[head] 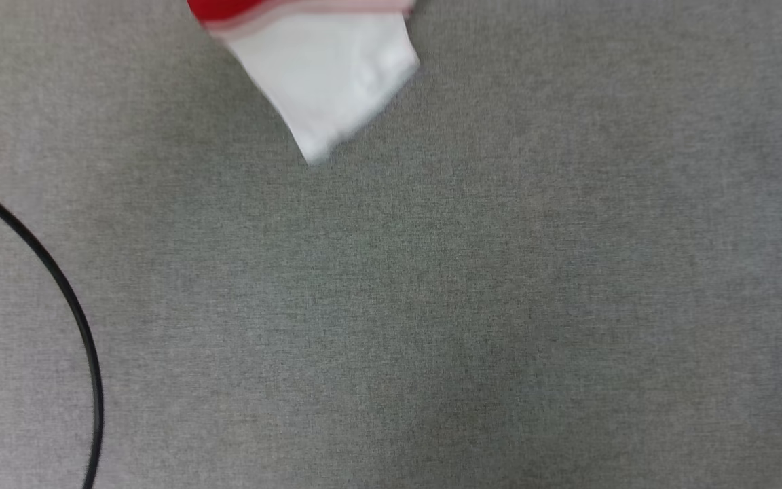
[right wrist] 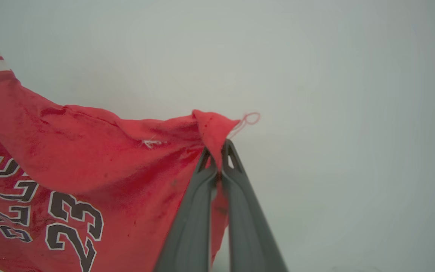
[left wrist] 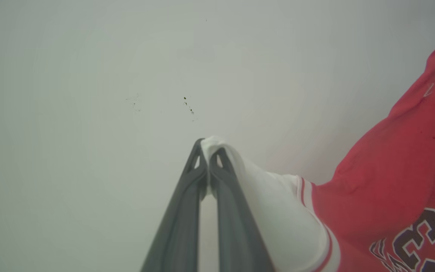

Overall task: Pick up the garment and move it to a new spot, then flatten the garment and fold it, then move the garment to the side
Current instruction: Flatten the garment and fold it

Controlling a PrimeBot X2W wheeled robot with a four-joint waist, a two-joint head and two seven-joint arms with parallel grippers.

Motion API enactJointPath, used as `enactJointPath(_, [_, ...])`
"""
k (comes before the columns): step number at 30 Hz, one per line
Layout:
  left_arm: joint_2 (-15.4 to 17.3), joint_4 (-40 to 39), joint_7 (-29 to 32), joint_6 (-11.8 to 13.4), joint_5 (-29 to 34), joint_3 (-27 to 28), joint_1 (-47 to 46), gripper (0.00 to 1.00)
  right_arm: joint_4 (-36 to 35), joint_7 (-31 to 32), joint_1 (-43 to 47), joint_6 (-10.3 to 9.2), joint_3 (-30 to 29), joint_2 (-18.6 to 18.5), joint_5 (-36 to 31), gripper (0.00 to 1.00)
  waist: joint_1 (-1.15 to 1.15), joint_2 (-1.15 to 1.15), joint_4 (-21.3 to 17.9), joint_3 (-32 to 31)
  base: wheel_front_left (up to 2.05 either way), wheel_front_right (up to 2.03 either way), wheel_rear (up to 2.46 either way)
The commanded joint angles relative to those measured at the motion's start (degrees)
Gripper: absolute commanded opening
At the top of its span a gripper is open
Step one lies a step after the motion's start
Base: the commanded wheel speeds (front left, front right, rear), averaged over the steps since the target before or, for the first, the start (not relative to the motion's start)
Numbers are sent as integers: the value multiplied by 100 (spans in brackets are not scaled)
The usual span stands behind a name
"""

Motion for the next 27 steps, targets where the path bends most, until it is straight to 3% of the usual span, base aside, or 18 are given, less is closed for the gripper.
enactJointPath(1, [-72,187,-52,-44,40,38,-354,0,160,-75,-310,-3,6,94,-99,0,-1,0,15,199,0,0,0])
enactJointPath(8, [-286,1055,-301,-199,196,93,-1746,0,985,-533,-1323,-3,-64,523,-394,0,-1,0,-54,568,0,0,0])
enactJointPath(14, [-474,1748,-523,-331,178,-36,-2338,0,1626,-838,-1809,-3,67,778,-454,0,-1,0,-31,819,0,0,0])
enactJointPath(19, [-558,2281,-781,-397,117,-189,-2290,0,1890,-1026,-1720,-3,436,788,-349,0,-1,0,-23,970,0,0,0])
enactJointPath(27, [-579,2798,-1175,-432,-30,-642,-1452,0,2007,-1382,-849,-3,1237,713,-13,0,-1,0,-27,828,0,0,0])
